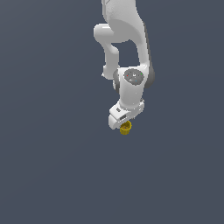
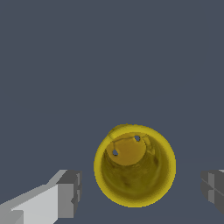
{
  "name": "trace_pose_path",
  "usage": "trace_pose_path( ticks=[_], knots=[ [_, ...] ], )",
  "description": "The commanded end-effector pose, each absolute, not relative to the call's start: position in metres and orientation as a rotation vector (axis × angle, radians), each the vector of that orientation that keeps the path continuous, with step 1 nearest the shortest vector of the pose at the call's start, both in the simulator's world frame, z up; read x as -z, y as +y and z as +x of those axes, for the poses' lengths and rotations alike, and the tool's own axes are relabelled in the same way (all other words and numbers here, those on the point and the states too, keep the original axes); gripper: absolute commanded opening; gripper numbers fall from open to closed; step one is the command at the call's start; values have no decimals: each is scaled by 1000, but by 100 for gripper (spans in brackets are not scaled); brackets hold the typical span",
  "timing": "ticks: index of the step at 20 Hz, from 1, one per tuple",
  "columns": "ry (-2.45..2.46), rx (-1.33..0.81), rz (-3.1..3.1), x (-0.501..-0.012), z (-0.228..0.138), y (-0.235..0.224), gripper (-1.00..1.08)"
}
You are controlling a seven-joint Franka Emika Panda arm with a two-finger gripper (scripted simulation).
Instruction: Pick up the object and move it to a goal position.
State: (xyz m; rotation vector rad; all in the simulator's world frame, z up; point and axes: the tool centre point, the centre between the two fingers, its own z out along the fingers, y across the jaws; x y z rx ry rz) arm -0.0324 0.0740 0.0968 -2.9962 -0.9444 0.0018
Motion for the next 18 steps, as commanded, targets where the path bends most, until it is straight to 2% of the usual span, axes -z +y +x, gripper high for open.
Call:
trace_pose_path(
  ticks=[1, 18],
  knots=[
    [-944, -1, -2996, -97, -32, 74, 100],
    [-952, 0, -2994, -46, -33, 74, 100]
  ],
)
